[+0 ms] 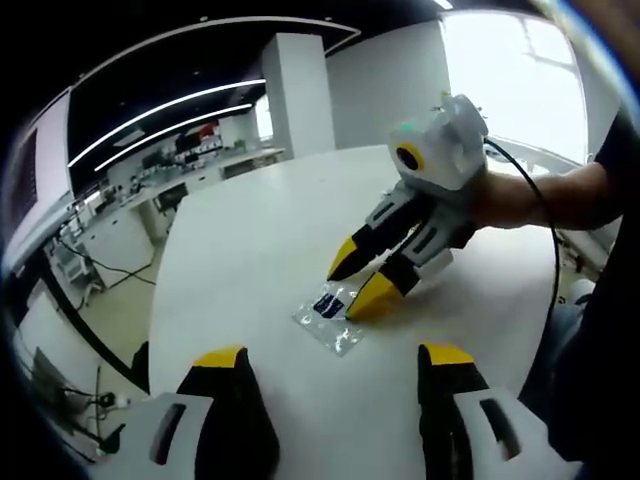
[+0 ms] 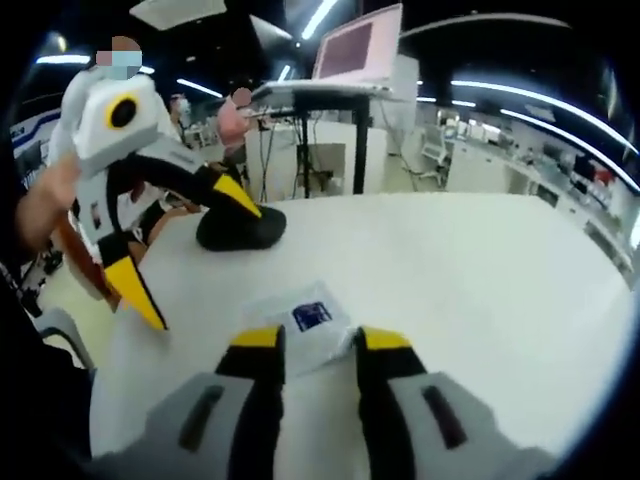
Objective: Arrange the skincare products in the storage area until every visible bottle or jar stands upright without overlapping.
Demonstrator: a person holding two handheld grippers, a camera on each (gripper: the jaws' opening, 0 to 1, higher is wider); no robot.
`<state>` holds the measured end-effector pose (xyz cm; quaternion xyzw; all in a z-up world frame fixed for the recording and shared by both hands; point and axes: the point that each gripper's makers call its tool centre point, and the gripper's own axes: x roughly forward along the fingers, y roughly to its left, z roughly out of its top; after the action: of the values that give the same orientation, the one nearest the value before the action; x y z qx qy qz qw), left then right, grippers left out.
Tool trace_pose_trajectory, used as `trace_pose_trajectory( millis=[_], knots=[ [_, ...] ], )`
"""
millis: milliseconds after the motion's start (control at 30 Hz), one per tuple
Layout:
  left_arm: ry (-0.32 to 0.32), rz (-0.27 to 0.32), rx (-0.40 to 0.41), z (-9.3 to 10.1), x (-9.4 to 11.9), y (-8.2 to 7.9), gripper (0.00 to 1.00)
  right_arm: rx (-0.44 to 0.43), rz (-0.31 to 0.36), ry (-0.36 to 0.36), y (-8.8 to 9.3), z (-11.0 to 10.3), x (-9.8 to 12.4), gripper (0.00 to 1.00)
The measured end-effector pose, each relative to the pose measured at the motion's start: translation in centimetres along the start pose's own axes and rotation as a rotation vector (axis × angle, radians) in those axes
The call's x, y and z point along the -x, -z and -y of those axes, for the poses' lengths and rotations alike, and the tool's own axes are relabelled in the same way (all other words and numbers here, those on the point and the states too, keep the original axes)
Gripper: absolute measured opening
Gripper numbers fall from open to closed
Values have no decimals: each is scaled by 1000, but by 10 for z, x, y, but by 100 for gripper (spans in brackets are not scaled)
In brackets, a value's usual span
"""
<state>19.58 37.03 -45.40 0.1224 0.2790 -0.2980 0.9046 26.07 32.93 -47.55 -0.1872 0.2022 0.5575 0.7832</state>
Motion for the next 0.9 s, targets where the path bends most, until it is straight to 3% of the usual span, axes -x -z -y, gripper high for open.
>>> trace_pose_trajectory(
  millis=[100,167,267,400,567,700,900],
  knots=[
    [1,-1,-1,0,0,0,70,56,-8,-14,0,-7,-2,12],
    [2,0,-2,3,-1,-2,70,139,-16,14,0,-7,-2,8],
    [2,-5,-3,5,-1,-2,69,183,-30,7,-1,-13,-2,3],
    [-1,-5,1,5,1,-1,69,240,-36,18,-2,-15,0,1],
    [-5,2,13,12,4,-3,69,230,-4,8,-6,-15,7,0],
    [1,1,19,15,5,-6,68,277,10,15,-15,-17,17,0],
    [8,24,9,25,8,-17,67,474,3,48,-31,-19,32,0]
  ],
)
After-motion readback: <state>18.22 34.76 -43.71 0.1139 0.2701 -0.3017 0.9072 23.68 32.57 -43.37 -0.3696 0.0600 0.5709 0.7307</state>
